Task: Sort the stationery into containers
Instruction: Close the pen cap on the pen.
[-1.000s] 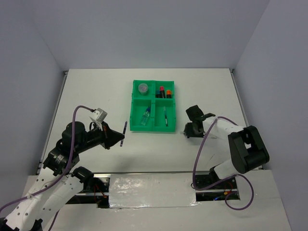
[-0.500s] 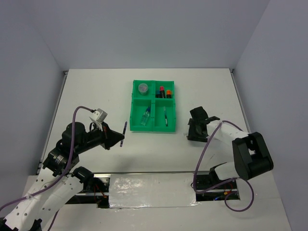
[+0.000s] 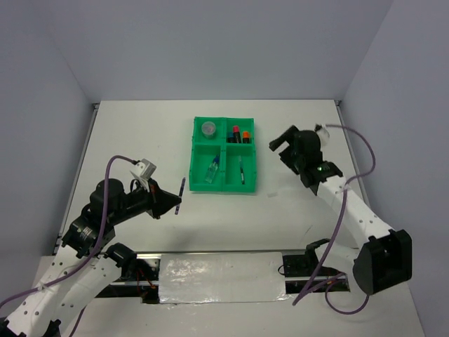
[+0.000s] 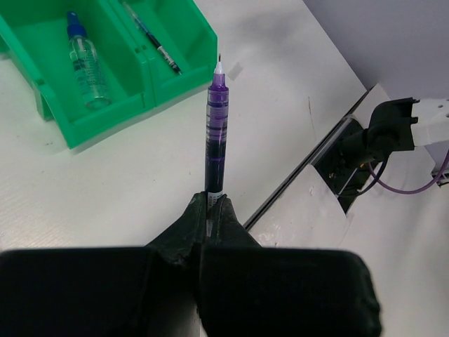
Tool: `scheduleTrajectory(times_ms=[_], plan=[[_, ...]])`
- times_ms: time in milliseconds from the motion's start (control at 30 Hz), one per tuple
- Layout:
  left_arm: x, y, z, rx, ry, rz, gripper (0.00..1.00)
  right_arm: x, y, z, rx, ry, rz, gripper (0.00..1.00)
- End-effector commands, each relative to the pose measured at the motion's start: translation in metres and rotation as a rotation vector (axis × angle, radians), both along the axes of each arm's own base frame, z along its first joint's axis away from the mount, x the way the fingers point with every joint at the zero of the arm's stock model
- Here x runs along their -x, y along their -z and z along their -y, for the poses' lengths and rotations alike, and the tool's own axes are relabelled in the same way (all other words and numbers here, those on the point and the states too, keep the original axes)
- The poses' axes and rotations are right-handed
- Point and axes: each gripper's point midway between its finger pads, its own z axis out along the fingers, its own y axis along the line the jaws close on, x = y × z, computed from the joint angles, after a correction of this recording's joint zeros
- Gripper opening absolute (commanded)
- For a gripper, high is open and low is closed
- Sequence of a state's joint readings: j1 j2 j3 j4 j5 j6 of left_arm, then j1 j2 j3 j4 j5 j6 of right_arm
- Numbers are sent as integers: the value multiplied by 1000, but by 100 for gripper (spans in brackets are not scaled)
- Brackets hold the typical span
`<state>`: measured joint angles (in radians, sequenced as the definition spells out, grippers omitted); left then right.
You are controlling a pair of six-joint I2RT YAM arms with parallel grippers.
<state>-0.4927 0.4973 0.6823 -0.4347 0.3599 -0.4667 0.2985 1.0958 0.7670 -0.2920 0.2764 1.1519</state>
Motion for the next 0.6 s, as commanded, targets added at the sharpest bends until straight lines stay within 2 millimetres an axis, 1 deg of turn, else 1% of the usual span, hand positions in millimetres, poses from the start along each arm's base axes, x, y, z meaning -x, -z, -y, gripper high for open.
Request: scheduleTrajectory(times_ms=[0, 33, 67, 100, 133, 167, 200, 233, 267, 300, 367, 400, 433, 467, 500, 567], plan=[[1, -13, 1, 18, 15, 59, 0, -40, -64, -17, 582, -568, 227, 100], [1, -14, 1, 20, 16, 62, 0, -44, -41, -21, 672, -691, 146, 99], [2, -14, 2, 22, 21, 63, 0, -29, -18, -16, 812, -886, 49, 99], [2, -15, 2, 24, 23, 68, 0, -29, -19, -17, 867, -973, 29, 99], [3, -16, 2, 25, 27, 70, 0, -16, 3, -13, 973, -1133, -61, 100], [3, -15, 2, 24, 28, 71, 0, -15, 10, 1, 1081, -1113, -119, 100], [3, -16, 2, 26, 27, 72, 0, -15, 10, -10, 1138, -1181, -67, 100], [3, -16, 2, 27, 24, 75, 0, -6, 14, -21, 1124, -1263, -30, 100], [3, -16, 2, 26, 26, 75, 0, 1, 15, -41, 1116, -1392, 49, 100], [3, -17, 2, 27, 28, 78, 0, 9, 20, -51, 1129, -1466, 54, 100], [6, -18, 3, 32, 45, 84, 0, 13, 21, -55, 1156, -1560, 52, 100], [6, -19, 3, 34, 46, 87, 0, 16, 21, -51, 1183, -1619, 27, 100], [6, -19, 3, 35, 48, 88, 0, 17, 29, -49, 1191, -1654, -5, 100], [6, -19, 3, 35, 48, 89, 0, 17, 31, -47, 1208, -1700, -8, 99], [6, -18, 4, 33, 48, 85, 0, 28, 36, -47, 1178, -1757, -35, 99], [5, -19, 3, 34, 41, 89, 0, 33, 36, -48, 1169, -1783, -31, 100]])
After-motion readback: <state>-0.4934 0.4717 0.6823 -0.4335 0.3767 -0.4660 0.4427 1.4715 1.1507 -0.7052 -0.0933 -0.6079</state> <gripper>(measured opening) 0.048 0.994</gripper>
